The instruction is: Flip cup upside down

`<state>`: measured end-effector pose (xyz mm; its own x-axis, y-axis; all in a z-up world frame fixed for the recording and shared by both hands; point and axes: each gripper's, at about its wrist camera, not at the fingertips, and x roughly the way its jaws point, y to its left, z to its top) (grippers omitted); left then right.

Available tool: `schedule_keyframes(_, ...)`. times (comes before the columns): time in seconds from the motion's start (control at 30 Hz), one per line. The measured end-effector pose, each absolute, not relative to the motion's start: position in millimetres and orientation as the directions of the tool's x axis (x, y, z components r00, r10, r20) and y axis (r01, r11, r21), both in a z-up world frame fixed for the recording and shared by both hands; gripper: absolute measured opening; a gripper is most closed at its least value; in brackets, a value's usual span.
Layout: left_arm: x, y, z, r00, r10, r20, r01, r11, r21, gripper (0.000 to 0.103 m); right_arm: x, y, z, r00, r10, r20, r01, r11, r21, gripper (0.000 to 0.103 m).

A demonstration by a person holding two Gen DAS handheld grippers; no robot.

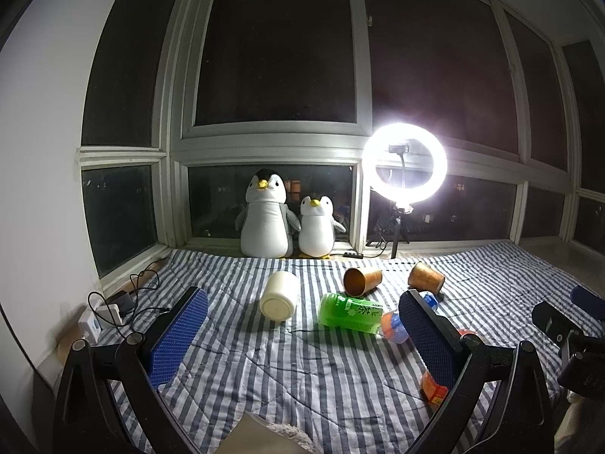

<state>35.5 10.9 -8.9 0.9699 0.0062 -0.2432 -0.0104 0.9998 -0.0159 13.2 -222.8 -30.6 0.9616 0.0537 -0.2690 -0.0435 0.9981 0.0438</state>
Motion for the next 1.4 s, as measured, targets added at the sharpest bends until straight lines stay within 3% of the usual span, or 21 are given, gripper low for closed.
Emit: schedule_keyframes(1.4, 36.8, 15.9, -9.6, 0.97, 0.018, -0.241, -0.022, 1.0, -0.013, 0.102, 16.0, -223.7, -32.9, 0.958, 0.058, -0.281, -0.046, 0.998, 0.047, 0.098)
